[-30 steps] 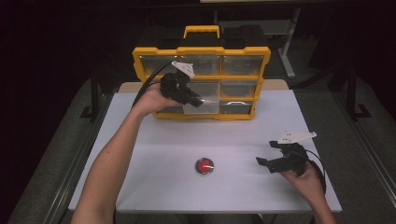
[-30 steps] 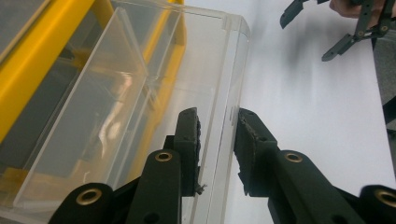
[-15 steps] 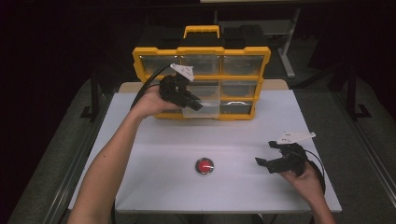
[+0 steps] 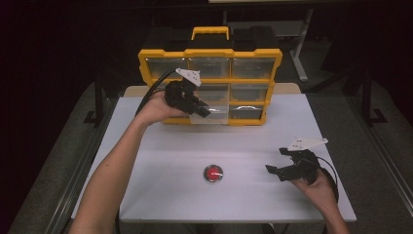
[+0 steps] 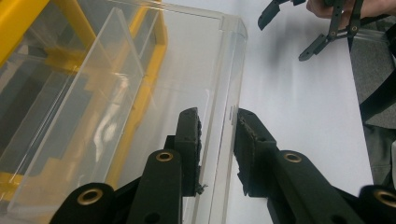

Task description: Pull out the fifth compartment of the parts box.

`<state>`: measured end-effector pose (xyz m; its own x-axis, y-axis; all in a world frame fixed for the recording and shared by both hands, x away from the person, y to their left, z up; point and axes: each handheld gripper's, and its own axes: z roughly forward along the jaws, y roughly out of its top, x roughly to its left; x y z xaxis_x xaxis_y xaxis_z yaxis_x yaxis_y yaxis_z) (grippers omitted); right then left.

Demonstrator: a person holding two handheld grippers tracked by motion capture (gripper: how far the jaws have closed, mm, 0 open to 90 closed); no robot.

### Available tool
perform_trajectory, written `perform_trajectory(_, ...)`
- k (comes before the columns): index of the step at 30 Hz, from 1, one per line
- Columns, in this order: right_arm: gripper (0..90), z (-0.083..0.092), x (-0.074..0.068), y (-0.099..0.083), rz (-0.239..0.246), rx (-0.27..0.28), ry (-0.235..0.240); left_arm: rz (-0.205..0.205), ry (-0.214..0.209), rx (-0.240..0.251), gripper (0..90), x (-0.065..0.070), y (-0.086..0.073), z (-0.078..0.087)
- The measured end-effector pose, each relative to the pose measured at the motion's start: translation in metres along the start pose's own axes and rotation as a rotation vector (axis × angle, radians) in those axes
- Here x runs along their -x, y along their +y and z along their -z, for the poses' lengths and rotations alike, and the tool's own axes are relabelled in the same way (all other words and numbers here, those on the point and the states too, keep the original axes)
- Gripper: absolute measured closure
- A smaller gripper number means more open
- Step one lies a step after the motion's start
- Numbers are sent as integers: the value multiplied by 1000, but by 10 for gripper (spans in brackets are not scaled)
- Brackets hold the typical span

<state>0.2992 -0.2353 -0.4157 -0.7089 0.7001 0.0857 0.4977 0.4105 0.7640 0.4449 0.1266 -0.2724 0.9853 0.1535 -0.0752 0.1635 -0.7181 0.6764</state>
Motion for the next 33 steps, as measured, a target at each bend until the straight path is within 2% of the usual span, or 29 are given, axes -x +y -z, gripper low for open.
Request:
perform_trajectory(3,138,0,1,0,3,-4,-1,5,-12,2,666,0,0,-1)
perform_trajectory(5,138,0,1,0,1,-2,-1,13,-5,17,623,1,0,1)
perform_trajectory(11,138,-1,0,0,0,-1,1,4,-11,97,596,7,3,16)
perform_trajectory(20,138,-2,0,0,-7,-6,-1,5,18,161,563,16,0,42)
perform_trajectory(23,138,-3,-1,0,-7,-8,-3,10,18,189,544,21,-3,48)
perform_trajectory(25,138,-3,0,-1,-6,-9,0,6,14,190,518,24,-5,53)
perform_trajectory(30,138,-4,1,-1,-9,-11,1,-2,33,212,481,34,-9,61)
perform_trajectory(33,138,-3,1,-1,-11,-7,0,-2,65,223,453,39,-15,67)
